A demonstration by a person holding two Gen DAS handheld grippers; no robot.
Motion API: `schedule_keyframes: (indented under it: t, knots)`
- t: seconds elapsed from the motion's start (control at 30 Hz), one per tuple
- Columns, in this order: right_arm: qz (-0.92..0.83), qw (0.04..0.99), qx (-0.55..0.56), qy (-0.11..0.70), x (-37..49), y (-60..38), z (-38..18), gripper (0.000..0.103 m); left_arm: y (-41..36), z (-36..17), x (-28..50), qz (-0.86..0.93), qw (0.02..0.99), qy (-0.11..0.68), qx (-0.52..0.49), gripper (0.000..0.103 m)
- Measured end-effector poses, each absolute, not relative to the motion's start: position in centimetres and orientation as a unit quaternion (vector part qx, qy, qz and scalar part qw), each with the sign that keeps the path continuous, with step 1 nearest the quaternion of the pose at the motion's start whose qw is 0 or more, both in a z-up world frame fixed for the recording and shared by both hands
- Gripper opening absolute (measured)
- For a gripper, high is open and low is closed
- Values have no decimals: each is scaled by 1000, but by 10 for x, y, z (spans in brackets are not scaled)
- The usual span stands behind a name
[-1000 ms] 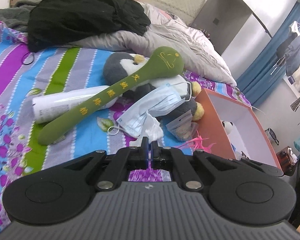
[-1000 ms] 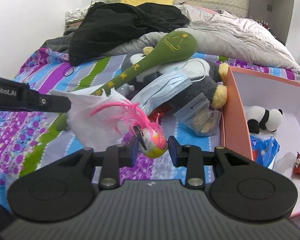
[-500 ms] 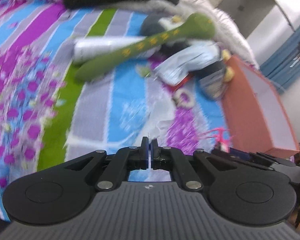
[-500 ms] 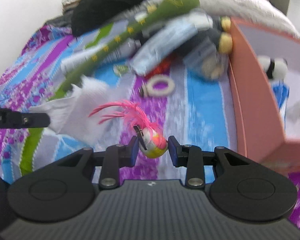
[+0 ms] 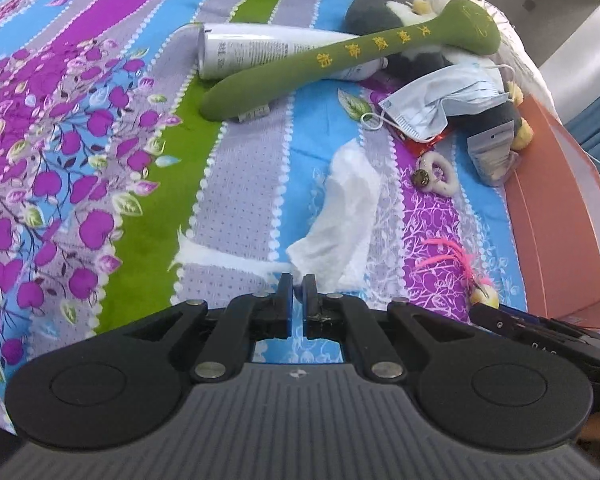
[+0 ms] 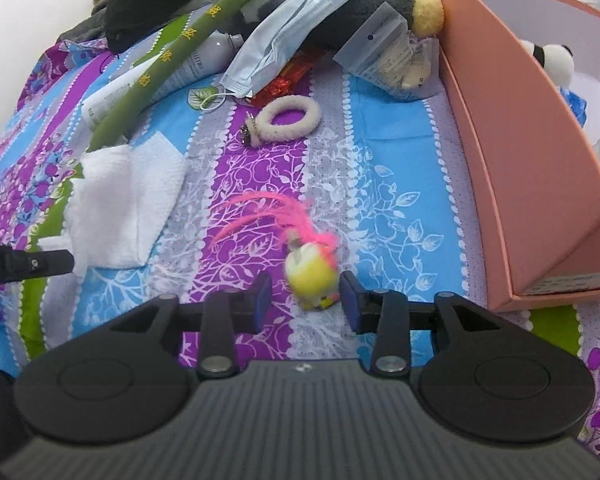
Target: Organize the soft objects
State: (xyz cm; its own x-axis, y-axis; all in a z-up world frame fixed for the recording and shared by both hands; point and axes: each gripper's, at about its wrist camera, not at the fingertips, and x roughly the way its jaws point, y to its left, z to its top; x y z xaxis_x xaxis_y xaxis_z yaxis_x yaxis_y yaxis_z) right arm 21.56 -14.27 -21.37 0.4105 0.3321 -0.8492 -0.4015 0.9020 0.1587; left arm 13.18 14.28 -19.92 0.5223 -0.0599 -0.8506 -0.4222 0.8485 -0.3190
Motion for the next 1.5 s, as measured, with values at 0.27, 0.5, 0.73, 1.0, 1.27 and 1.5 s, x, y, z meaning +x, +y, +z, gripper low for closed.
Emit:
schedule_keyframes:
  t: [0.27,0.5,0.73,1.0,1.27,1.5]
  knots:
    - [229,842,-35,487,214,-144,-214,43,137,-190,142,93,859,447,-231,35]
    - [241,842,-57,479,214,-138,-219,38,123,-200,165,73,864,455,-204,35]
    - [240,850,-63,464,220,-140,-211,34,110,-216,188,66,859,479,-168,45]
    - [244,846,-68,469,228,-142,-215,34,86,-230,203,71,858,500,-94,50]
    - [250,842,-84,471,228,-139,-225,34,71,-237,207,87,859,503,-40,48]
    - [255,840,-87,470,228,-139,-225,33,73,-236,207,112,858,500,-29,22]
